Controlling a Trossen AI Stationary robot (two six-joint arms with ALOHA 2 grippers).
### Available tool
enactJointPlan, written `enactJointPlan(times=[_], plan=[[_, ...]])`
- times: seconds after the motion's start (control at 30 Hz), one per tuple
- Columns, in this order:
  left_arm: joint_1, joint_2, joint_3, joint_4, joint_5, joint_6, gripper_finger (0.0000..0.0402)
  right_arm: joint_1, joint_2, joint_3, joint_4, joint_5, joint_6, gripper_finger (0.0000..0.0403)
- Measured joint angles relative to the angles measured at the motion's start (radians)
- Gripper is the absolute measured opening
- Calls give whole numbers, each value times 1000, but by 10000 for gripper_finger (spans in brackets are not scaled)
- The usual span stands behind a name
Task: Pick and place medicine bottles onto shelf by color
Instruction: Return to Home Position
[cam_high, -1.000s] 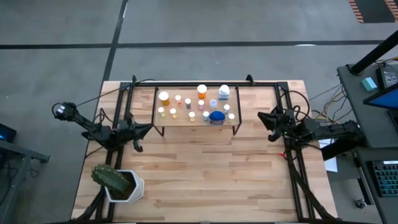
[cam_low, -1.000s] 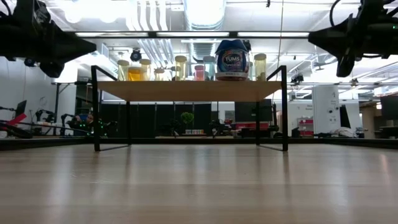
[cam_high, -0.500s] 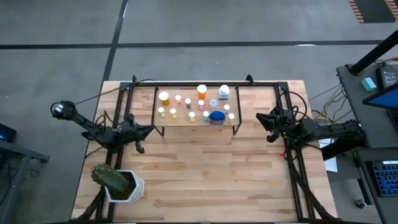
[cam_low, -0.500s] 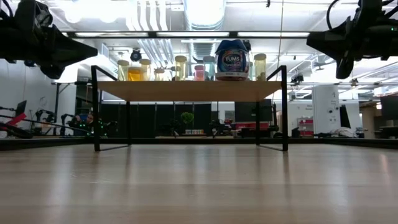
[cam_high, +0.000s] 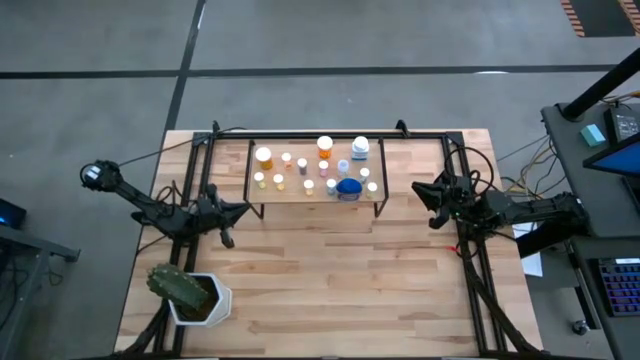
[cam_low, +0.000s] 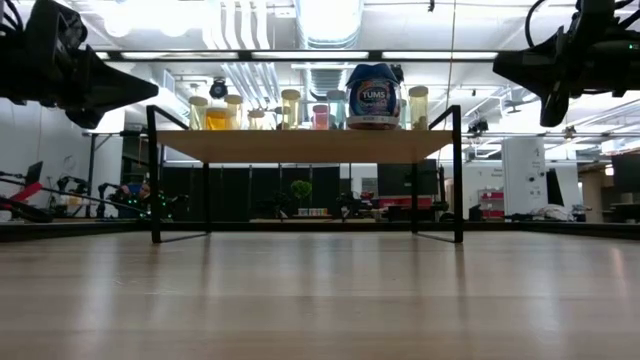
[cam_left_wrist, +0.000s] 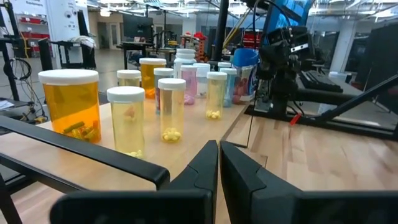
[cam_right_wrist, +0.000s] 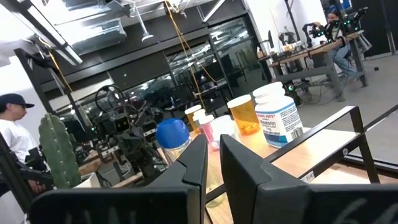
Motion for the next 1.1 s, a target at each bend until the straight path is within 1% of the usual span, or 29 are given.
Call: enactJointPlan(times=[0.73, 1.1], plan=[[0, 53, 0, 0, 0, 0, 0, 0, 0, 0, 0, 0, 0, 34], [0, 53, 0, 0, 0, 0, 0, 0, 0, -1, 0, 0, 0, 34]])
